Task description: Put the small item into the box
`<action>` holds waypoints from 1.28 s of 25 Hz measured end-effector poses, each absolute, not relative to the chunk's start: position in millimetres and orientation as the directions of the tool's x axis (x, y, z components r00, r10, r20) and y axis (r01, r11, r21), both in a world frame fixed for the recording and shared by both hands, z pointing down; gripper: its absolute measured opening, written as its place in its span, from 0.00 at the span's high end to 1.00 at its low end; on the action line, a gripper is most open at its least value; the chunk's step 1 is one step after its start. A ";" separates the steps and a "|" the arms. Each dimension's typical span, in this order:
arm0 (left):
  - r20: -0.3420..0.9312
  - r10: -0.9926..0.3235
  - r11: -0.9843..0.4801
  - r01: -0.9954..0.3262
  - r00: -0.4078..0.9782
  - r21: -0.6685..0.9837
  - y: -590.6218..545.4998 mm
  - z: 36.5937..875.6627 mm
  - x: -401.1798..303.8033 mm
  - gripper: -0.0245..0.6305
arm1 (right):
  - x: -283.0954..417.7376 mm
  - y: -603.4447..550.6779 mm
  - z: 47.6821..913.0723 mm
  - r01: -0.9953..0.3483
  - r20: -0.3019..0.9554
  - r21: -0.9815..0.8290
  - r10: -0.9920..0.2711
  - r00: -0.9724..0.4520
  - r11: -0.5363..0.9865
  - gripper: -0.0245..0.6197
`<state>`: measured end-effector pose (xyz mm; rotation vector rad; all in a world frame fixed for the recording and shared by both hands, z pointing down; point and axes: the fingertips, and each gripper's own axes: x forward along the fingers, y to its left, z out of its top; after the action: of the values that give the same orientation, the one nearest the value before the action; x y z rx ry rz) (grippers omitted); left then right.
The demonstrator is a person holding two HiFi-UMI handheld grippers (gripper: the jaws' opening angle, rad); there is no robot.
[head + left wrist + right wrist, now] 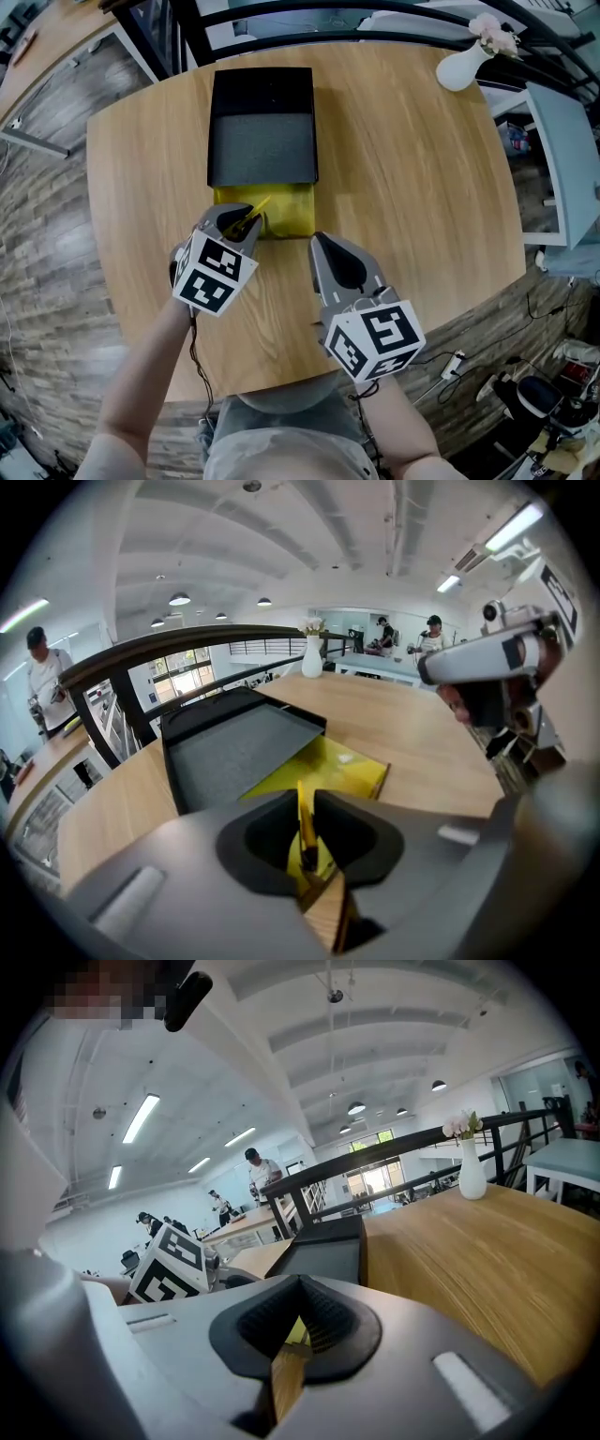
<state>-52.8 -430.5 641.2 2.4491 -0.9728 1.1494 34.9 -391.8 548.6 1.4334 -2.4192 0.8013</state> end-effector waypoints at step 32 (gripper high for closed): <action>0.830 -0.436 -0.705 -0.705 0.349 -0.074 -432.4 668.1 -51.4 0.87 | 51.5 -356.5 562.1 -0.856 0.459 -0.377 -0.732 -0.504 0.354 0.96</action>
<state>-51.4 -432.4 668.1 2.3191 -1.0154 1.2871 51.5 -356.5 562.1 1.4332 -2.4034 0.8666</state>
